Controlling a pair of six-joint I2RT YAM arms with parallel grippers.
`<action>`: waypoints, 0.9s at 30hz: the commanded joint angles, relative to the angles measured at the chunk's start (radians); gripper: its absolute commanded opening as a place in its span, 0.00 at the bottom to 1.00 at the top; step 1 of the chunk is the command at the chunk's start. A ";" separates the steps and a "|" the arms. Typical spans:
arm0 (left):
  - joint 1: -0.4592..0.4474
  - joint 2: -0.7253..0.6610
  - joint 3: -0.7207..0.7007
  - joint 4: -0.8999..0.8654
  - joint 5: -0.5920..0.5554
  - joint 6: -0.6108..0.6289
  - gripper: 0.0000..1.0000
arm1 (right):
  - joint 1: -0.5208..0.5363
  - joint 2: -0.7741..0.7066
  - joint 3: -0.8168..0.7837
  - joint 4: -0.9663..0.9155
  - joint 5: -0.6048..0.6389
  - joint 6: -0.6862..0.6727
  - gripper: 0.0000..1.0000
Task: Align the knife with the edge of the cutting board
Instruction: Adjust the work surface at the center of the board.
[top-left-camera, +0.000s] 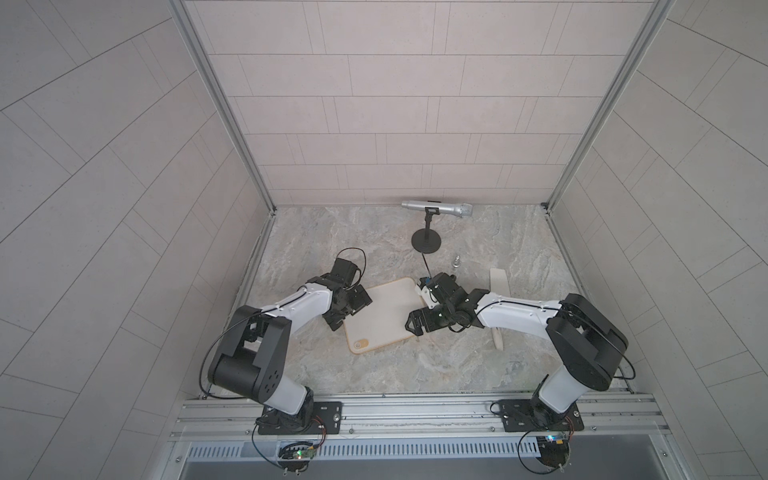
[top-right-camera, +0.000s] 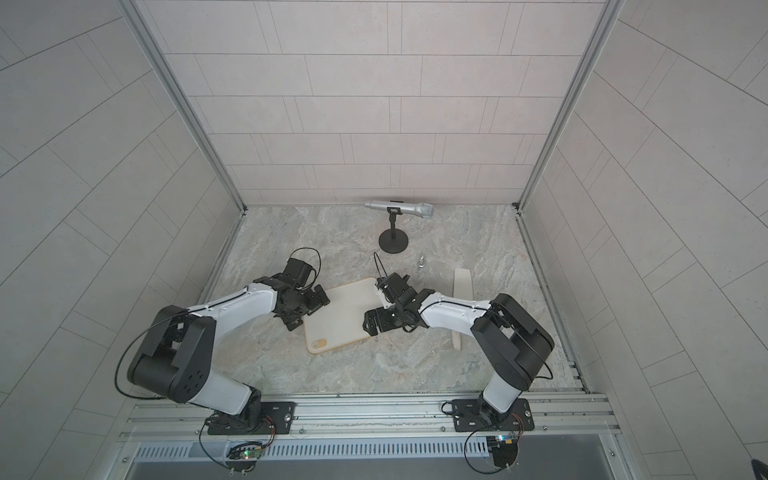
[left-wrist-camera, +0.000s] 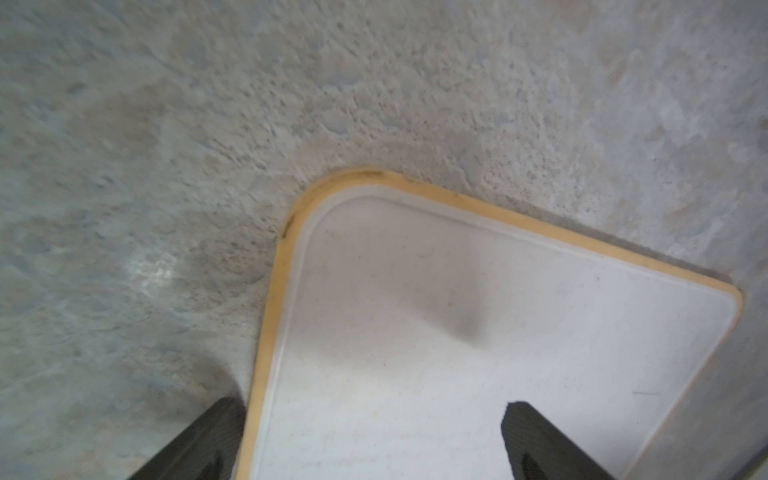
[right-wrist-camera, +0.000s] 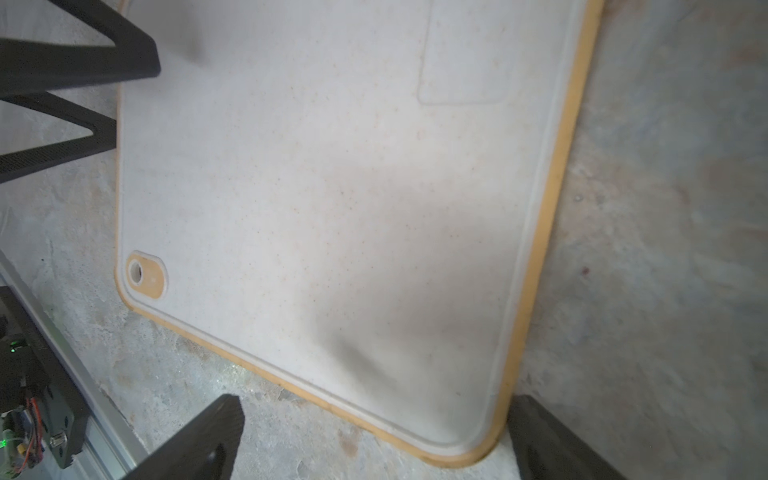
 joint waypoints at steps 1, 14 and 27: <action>-0.013 0.051 -0.029 -0.053 0.057 0.019 1.00 | -0.045 -0.036 0.030 -0.033 -0.037 -0.006 1.00; -0.031 0.096 0.031 -0.090 0.039 0.057 1.00 | -0.161 0.081 0.163 -0.051 -0.132 -0.050 0.81; -0.075 0.161 0.100 -0.128 0.014 0.083 1.00 | -0.188 0.179 0.162 0.008 -0.115 -0.044 0.56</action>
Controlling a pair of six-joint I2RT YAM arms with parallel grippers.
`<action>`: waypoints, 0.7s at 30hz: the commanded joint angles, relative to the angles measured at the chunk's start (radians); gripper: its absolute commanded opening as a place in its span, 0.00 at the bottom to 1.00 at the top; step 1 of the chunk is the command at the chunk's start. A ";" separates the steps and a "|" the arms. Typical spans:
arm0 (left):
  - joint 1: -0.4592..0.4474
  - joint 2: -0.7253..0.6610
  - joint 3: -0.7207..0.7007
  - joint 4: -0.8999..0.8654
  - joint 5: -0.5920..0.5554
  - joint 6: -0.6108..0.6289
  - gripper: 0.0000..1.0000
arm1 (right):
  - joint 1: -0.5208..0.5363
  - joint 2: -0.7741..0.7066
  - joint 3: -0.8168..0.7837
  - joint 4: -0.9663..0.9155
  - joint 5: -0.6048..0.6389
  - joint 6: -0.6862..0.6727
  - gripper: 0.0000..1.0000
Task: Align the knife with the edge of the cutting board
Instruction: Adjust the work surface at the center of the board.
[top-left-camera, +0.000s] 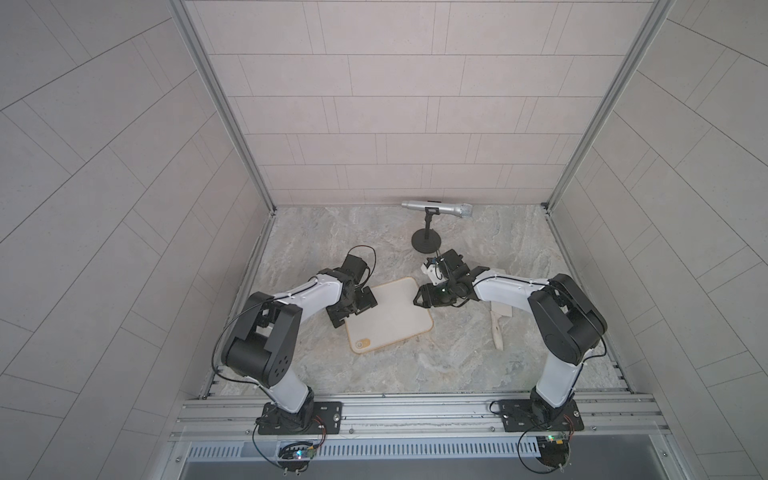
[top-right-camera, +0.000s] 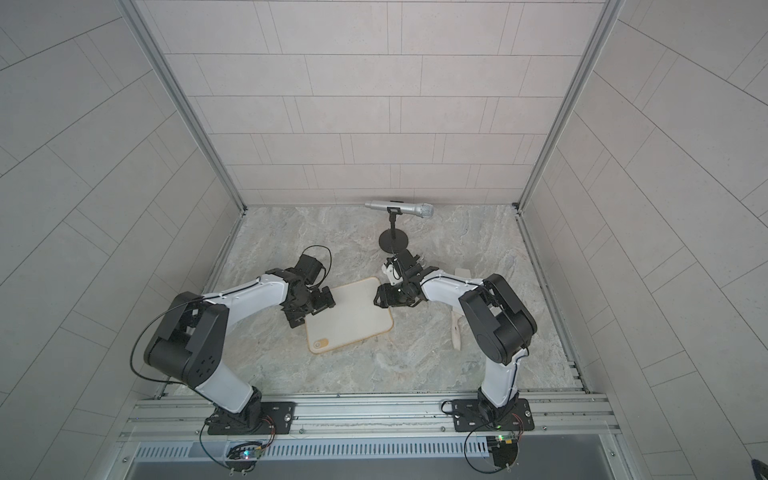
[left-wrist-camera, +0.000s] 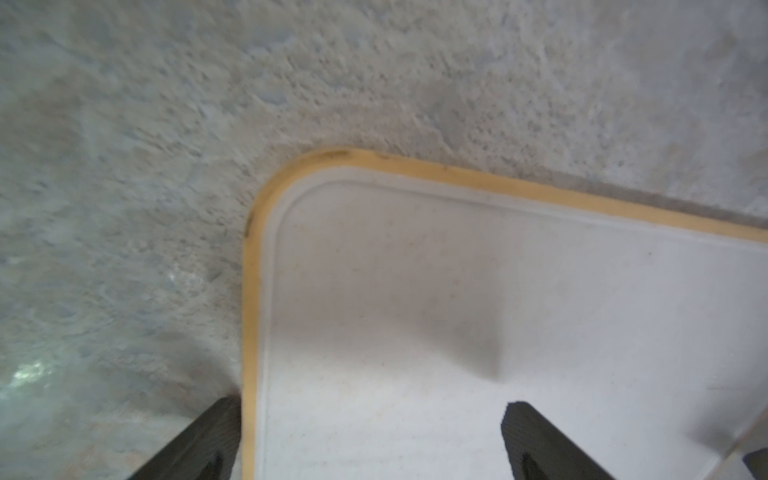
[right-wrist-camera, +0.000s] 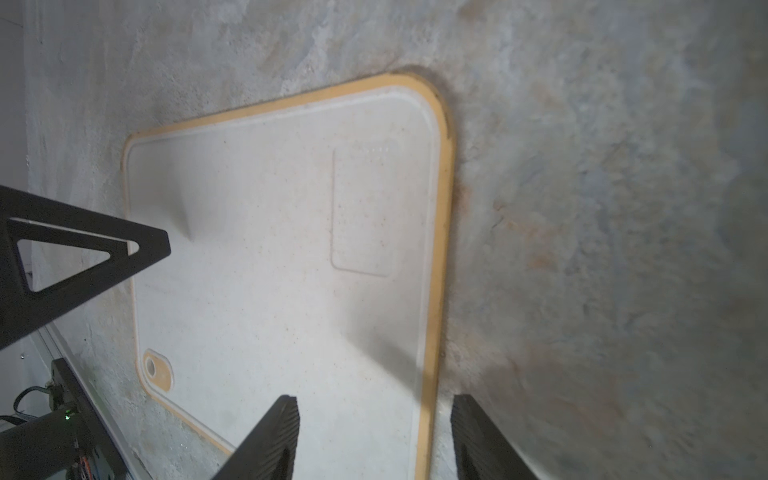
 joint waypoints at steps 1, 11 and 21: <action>-0.024 0.064 -0.006 -0.013 0.051 0.013 1.00 | -0.006 0.014 -0.020 0.029 0.002 0.001 0.54; -0.069 0.130 0.061 -0.033 0.036 0.020 1.00 | 0.020 -0.024 -0.153 0.105 0.033 0.059 0.49; -0.138 0.208 0.181 -0.074 0.007 0.030 1.00 | 0.033 -0.157 -0.306 0.151 0.085 0.147 0.45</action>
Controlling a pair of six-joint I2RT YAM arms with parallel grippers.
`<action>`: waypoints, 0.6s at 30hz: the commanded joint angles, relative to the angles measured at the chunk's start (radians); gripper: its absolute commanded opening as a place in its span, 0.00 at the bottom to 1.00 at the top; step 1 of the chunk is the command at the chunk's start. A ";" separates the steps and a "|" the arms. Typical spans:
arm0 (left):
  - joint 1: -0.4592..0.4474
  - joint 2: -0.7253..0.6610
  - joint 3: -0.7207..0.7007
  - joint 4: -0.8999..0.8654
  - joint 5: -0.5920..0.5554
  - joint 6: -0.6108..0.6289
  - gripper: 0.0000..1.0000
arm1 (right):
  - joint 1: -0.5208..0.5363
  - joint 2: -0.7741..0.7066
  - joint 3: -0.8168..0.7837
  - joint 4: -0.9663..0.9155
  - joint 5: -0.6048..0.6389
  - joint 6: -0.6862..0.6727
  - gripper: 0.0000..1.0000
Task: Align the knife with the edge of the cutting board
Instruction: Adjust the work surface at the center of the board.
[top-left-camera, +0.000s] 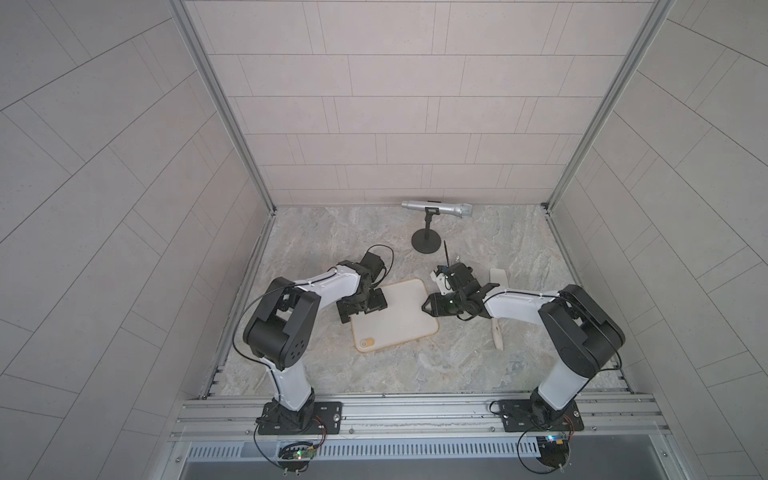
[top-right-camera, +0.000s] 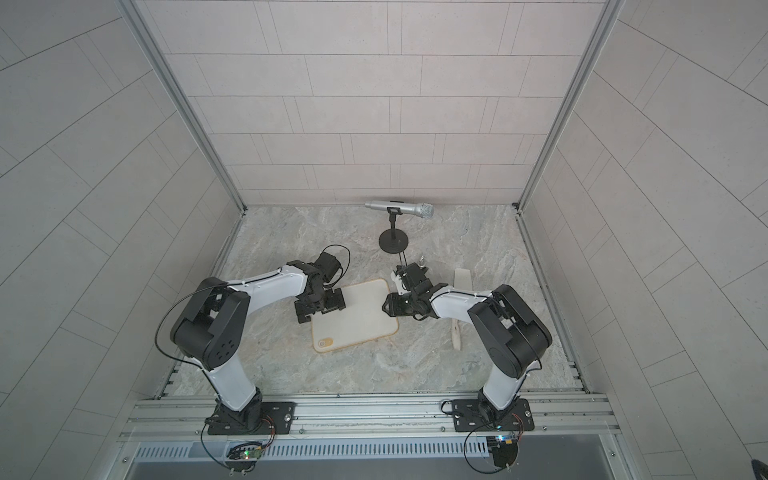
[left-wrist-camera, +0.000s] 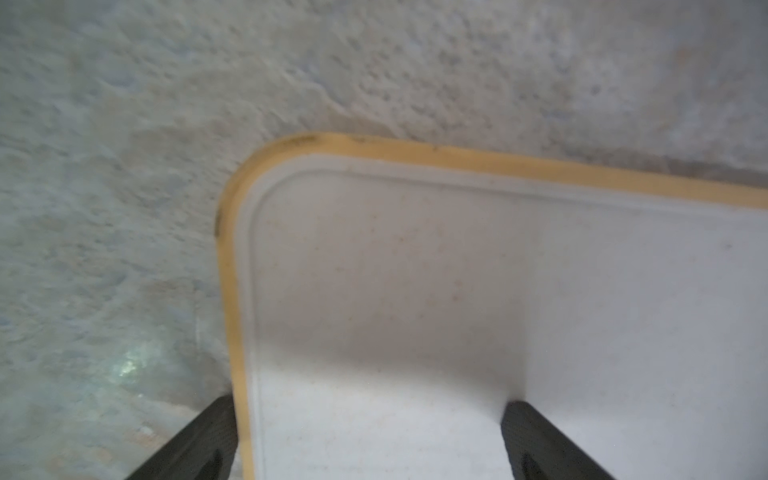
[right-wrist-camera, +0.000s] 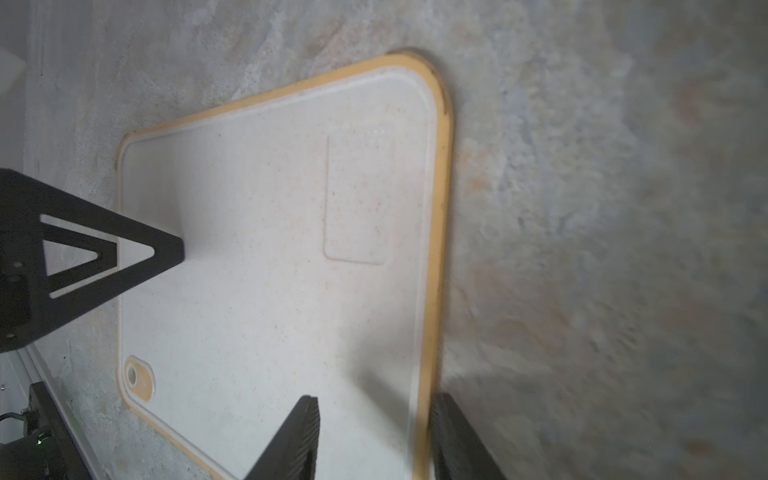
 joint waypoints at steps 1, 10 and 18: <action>-0.038 0.069 0.025 0.045 0.068 -0.007 1.00 | 0.014 -0.039 -0.062 -0.050 0.010 0.058 0.45; -0.103 0.184 0.158 0.016 0.062 -0.020 1.00 | 0.014 -0.117 -0.121 -0.067 0.024 0.100 0.44; -0.127 0.218 0.210 0.003 0.065 -0.026 1.00 | 0.014 -0.150 -0.173 -0.047 0.035 0.119 0.48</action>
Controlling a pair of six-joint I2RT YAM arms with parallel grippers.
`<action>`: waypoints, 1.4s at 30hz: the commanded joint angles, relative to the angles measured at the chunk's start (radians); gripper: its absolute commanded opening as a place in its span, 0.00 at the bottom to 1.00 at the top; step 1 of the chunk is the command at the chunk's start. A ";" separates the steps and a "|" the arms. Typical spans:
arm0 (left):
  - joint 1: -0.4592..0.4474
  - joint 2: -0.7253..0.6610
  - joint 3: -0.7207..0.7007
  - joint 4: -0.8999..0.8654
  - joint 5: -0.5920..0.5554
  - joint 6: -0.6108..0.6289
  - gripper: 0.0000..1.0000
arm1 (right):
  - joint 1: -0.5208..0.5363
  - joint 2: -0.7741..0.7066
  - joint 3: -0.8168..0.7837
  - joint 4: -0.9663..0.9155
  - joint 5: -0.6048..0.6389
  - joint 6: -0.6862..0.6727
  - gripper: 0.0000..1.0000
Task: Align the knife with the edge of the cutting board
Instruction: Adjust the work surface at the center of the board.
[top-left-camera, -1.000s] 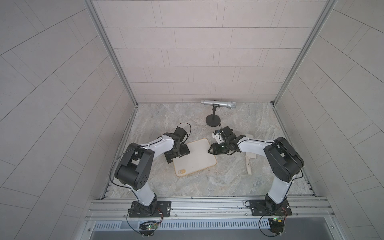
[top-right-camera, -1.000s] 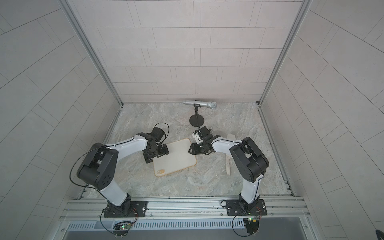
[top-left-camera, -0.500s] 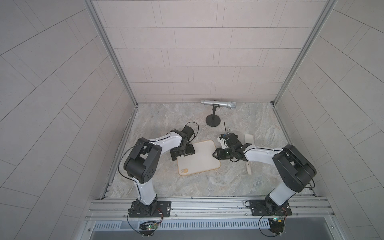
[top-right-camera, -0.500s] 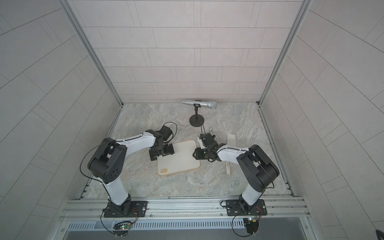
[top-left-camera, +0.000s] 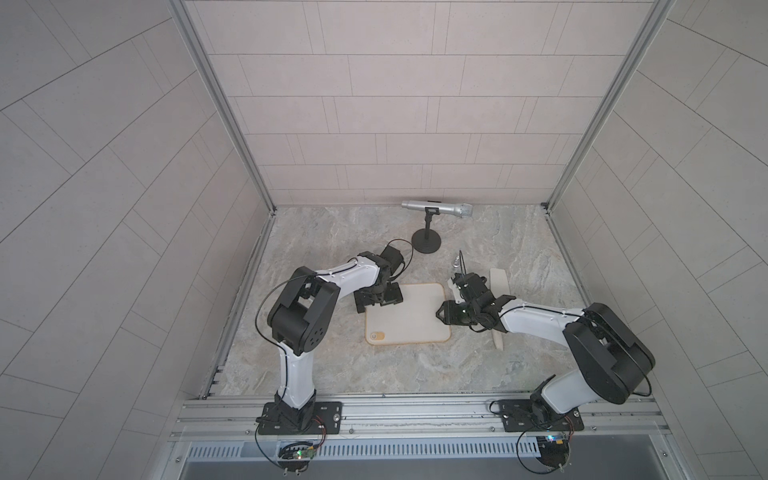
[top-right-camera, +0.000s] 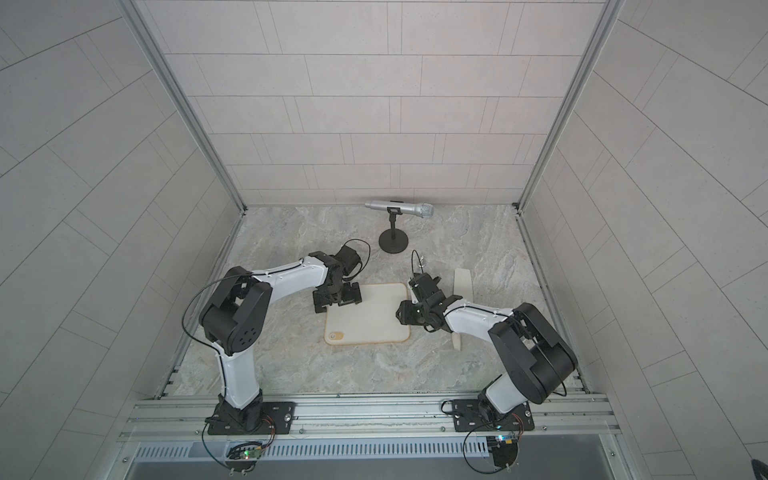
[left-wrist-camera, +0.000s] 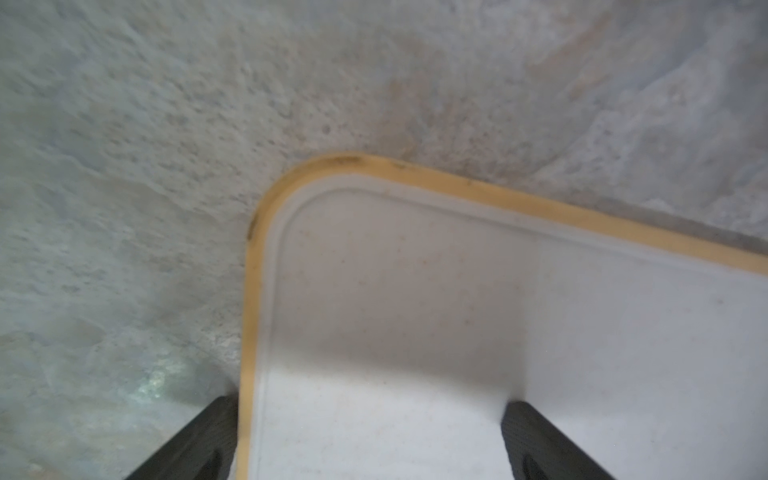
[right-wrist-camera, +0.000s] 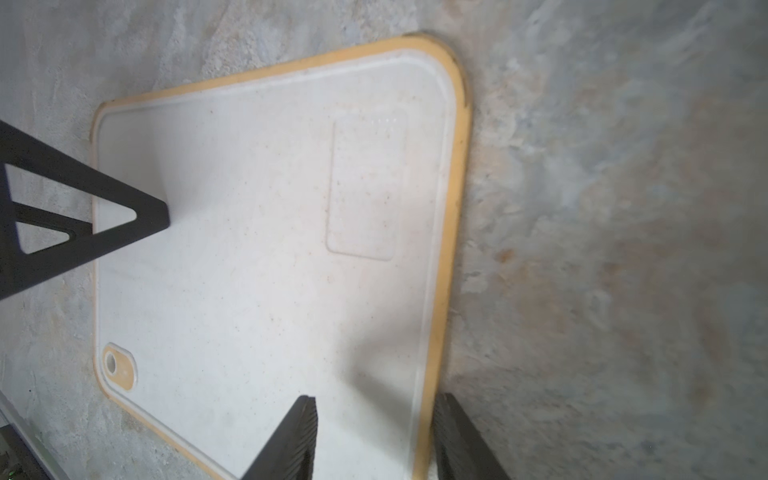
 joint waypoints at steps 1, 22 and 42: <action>-0.044 0.067 0.007 0.062 0.073 -0.029 1.00 | 0.021 0.005 -0.028 -0.022 -0.065 0.020 0.48; -0.049 0.024 0.009 0.032 0.079 0.008 1.00 | -0.055 -0.094 -0.088 -0.069 -0.130 -0.006 0.60; -0.028 -0.163 0.075 -0.075 0.128 0.093 1.00 | -0.188 -0.387 -0.054 -0.318 -0.203 -0.046 0.77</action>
